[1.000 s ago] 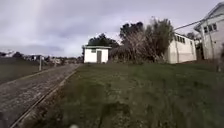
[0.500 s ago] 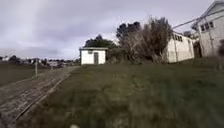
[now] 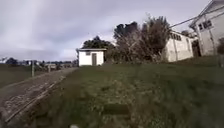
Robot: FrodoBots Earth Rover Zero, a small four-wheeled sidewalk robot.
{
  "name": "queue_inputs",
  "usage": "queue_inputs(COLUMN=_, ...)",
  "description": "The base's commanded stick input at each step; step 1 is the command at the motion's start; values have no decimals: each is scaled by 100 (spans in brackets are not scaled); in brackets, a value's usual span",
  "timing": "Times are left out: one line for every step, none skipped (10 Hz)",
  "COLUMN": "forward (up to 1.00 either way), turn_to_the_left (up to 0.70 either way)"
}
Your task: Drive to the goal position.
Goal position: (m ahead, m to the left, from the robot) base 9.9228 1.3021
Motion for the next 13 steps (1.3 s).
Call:
queue_inputs(forward=70, turn_to_the_left=0)
queue_inputs(forward=70, turn_to_the_left=0)
queue_inputs(forward=70, turn_to_the_left=0)
queue_inputs(forward=70, turn_to_the_left=0)
queue_inputs(forward=70, turn_to_the_left=0)
queue_inputs(forward=70, turn_to_the_left=0)
queue_inputs(forward=70, turn_to_the_left=0)
queue_inputs(forward=70, turn_to_the_left=0)
queue_inputs(forward=70, turn_to_the_left=0)
queue_inputs(forward=70, turn_to_the_left=0)
queue_inputs(forward=70, turn_to_the_left=0)
queue_inputs(forward=70, turn_to_the_left=0)
queue_inputs(forward=70, turn_to_the_left=0)
